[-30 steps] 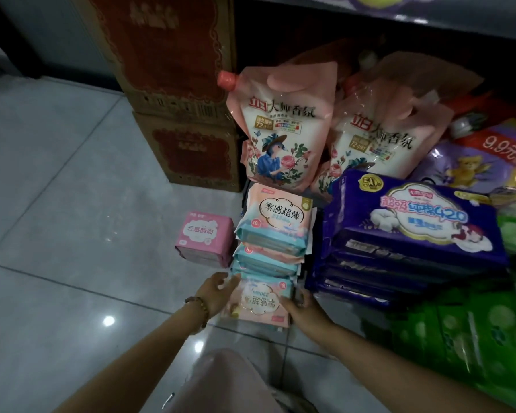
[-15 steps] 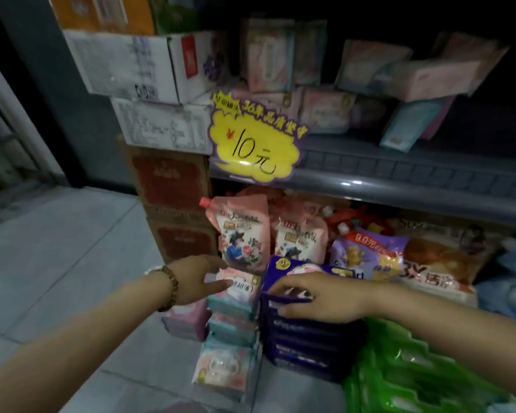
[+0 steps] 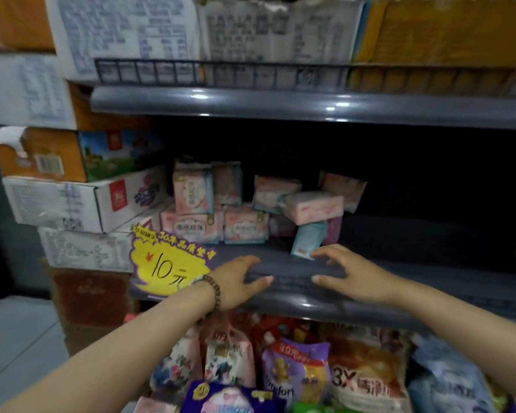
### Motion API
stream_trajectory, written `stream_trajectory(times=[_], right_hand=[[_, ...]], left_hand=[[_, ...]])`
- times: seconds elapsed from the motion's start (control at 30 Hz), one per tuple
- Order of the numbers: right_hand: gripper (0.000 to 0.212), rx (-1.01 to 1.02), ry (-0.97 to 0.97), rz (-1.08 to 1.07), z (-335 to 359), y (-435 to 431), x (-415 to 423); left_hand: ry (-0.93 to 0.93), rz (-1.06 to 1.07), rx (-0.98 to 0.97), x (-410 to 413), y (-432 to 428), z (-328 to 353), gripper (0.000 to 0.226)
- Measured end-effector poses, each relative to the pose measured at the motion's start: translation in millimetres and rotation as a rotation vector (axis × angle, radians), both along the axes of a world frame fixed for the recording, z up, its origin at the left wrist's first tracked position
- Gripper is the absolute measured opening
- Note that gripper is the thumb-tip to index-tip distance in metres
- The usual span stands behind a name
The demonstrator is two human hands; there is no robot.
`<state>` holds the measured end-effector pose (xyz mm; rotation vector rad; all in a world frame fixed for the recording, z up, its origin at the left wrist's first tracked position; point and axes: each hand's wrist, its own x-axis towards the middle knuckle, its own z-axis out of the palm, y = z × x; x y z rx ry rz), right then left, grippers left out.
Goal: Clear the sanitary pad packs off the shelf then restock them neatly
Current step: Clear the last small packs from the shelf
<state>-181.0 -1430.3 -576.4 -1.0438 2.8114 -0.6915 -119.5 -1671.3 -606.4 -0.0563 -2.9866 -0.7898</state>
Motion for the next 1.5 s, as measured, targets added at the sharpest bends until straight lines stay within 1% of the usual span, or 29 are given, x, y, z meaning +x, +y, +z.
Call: stream_trajectory(times=[0.13,0.23,0.33,0.37,0.43,0.5,0.57,0.63,0.7,0.73,0.8,0.83,0.87,0.9,0.93,1.0,1.07,1.1,1.13,1.2,1.23,1.27,1.3,1.33,1.37,1.4,1.43,1.5], right_hand=[[0.062,-0.246,-0.122,-0.202,3,22,-36],[0.066,-0.539,-0.261,-0.37,5,24,-70],[0.08,-0.777,-0.559,-0.482,7,14,-108],[0.081,-0.837,-0.658,-0.5,8,9,-120],[0.064,-0.97,-0.798,-0.514,16,-2,-139],[0.047,-1.077,-0.885,-0.498,20,-16,-154],[0.045,-1.111,-0.906,-0.503,22,-30,-164],[0.054,-1.139,-0.883,-0.526,18,-39,-174],[0.053,-1.215,-0.891,-0.516,13,-36,-180],[0.047,-1.274,-0.879,-0.504,14,-29,-179],[0.036,-1.386,-0.84,-0.468,15,-7,-180],[0.03,-1.421,-0.814,-0.444,15,7,-180],[0.025,-1.452,-0.79,-0.436,13,24,-180],[0.024,-1.478,-0.778,-0.436,9,39,-179],[0.027,-1.494,-0.751,-0.462,4,53,-178],[0.04,-1.468,-0.651,-0.577,-12,72,-177],[0.045,-1.449,-0.492,-0.678,-29,73,-175],[0.044,-1.448,-0.42,-0.69,-35,67,-172],[0.042,-1.447,-0.352,-0.662,-39,57,-169],[0.041,-1.399,-0.225,-0.564,-46,36,-167],[0.042,-1.363,-0.202,-0.507,-50,26,-168],[0.043,-1.326,-0.253,-0.45,-52,17,-168],[0.046,-1.293,-0.373,-0.398,-53,10,-168],[0.054,-1.261,-0.531,-0.345,-55,6,-167],[0.067,-1.25,-0.681,-0.295,-56,5,-166],[0.076,-1.257,-0.793,-0.258,-57,7,-165],[0.079,-1.257,-0.86,-0.218,-55,10,-163],[0.077,-1.221,-0.908,-0.146,-50,17,-158]], left_hand=[[-0.028,0.019,0.165,-47,33,7,0.081],[-0.064,0.03,0.281,-80,53,12,0.091],[-0.073,0.071,0.352,-110,66,10,0.113],[-0.069,0.083,0.355,-119,70,8,0.12],[-0.049,0.1,0.415,-135,73,2,0.128],[-0.021,0.141,0.52,-147,72,-1,0.127],[0.007,0.156,0.594,-153,71,-2,0.111],[0.068,0.116,0.656,-156,71,-2,0.1],[0.127,0.093,0.714,-159,72,-2,0.087],[0.155,0.09,0.76,-159,74,-3,0.089],[0.17,0.126,0.863,-164,78,-7,0.111],[0.175,0.147,0.904,-169,81,-10,0.118],[0.184,0.154,0.909,-174,83,-14,0.119],[0.186,0.167,0.925,-181,85,-19,0.117],[0.178,0.198,0.945,-188,86,-23,0.118],[0.131,0.229,0.972,-196,90,-24,0.121],[0.118,0.221,0.978,-190,98,-19,0.095],[0.11,0.234,0.979,-190,100,-18,0.089],[0.11,0.234,0.973,-191,100,-18,0.093],[0.108,0.224,0.941,-196,99,-18,0.109],[0.107,0.224,0.936,-197,98,-18,0.116],[0.101,0.223,0.943,-202,95,-20,0.121],[0.085,0.227,0.959,-202,96,-18,0.123],[0.078,0.229,0.984,-201,96,-17,0.123],[0.076,0.234,1.033,-200,96,-16,0.122],[0.068,0.232,1.095,-202,95,-18,0.124],[0.046,0.244,1.154,-205,93,-21,0.129],[-0.025,0.23,1.223,-211,89,-31,0.137]])
